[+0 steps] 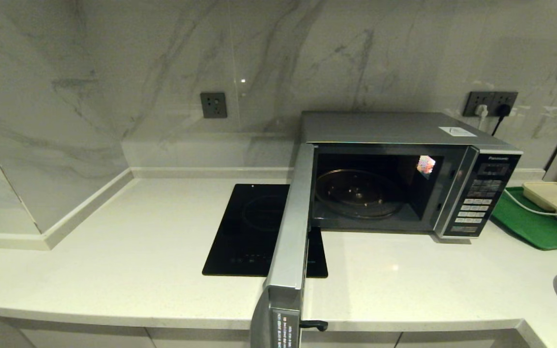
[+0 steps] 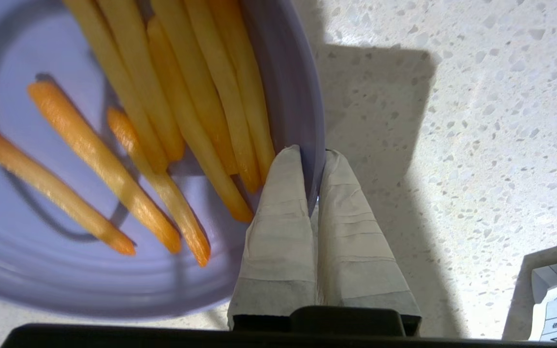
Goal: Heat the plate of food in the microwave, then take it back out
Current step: Put the plate in the microwave oven
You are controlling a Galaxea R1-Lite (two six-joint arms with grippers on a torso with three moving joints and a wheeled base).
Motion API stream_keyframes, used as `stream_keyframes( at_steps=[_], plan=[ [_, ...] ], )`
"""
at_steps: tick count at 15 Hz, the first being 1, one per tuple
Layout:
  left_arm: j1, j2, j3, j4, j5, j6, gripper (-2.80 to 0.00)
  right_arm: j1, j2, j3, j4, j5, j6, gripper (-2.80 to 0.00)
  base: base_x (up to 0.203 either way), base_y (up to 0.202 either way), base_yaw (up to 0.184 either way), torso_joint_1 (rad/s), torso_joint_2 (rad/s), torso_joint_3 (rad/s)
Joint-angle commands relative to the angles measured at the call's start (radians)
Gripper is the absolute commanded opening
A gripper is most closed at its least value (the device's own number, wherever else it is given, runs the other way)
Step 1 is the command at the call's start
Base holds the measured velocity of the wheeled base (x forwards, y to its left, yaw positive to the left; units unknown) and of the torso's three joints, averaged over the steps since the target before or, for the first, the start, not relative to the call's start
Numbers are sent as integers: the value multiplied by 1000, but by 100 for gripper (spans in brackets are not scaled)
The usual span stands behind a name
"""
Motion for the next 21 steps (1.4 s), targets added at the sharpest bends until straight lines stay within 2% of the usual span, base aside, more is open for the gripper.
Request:
stream_keyframes(
  at_steps=[1, 4, 7, 9, 12, 16, 18, 21],
  plan=[
    [0, 0, 0, -1, 0, -1, -280, 1, -35, 10, 4, 26, -3, -280, 0, 0, 0, 0, 0, 0],
    [0, 0, 0, -1, 0, -1, -280, 1, -115, 53, 6, 84, -77, -280, 0, 0, 0, 0, 0, 0],
    [0, 0, 0, -1, 0, -1, -280, 13, -172, 106, 7, 111, -94, -280, 0, 0, 0, 0, 0, 0],
    [0, 0, 0, -1, 0, -1, -280, 21, -219, 155, 7, 129, -135, -280, 0, 0, 0, 0, 0, 0],
    [0, 0, 0, -1, 0, -1, -280, 59, -306, 229, 7, 170, -198, -280, 0, 0, 0, 0, 0, 0],
    [0, 0, 0, -1, 1, -1, -280, 134, -389, 301, 9, 220, -202, -280, 0, 0, 0, 0, 0, 0],
    [0, 0, 0, -1, 0, -1, -280, 169, -431, 341, 9, 272, -199, -280, 0, 0, 0, 0, 0, 0],
    [0, 0, 0, -1, 0, -1, -280, 253, -492, 397, 9, 322, -185, -280, 0, 0, 0, 0, 0, 0]
  ],
)
